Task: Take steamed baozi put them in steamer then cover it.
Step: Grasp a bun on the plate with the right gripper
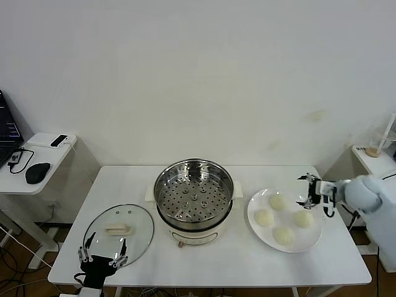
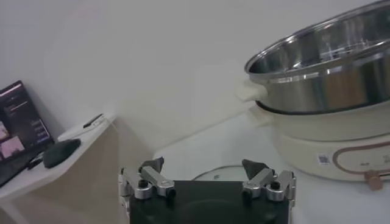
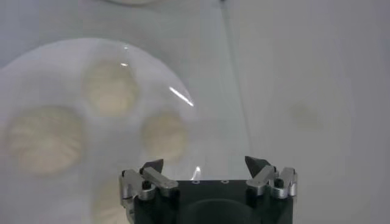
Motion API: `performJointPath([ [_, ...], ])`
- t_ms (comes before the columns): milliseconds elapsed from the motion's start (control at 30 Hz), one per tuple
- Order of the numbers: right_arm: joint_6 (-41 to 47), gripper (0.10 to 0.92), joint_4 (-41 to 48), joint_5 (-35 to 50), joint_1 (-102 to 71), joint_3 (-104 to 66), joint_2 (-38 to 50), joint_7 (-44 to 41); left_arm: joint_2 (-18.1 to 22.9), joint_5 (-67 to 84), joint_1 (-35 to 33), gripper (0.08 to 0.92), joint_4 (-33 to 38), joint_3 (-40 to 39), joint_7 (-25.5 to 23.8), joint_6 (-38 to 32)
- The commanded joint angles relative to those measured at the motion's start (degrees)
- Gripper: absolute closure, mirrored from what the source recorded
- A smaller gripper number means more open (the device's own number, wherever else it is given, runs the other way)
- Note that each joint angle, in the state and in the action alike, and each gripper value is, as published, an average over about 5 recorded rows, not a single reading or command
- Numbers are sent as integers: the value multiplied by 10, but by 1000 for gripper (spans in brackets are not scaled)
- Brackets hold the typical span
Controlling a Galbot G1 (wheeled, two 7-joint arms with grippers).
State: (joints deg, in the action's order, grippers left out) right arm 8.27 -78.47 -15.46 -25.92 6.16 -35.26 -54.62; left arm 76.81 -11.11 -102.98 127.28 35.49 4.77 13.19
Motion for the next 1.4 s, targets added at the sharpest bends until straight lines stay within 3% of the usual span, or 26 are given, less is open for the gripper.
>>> performJointPath([
  [33,-8,203,148,9,223,260,-64,-121,1,-3,1,177,0,3,-1,3],
  [600,-16,203,260,-82,200,231,-164,-91,-6,11,2,177,-1,39,-2,3],
  [1000,-17,204,289,-95,191,222,-191,-76,-8,11,1,177,0,46,-2,2],
  [1400,-15,357,287,-90,192,224,-194,-78,-8,12,0,177,2,44,0,2],
])
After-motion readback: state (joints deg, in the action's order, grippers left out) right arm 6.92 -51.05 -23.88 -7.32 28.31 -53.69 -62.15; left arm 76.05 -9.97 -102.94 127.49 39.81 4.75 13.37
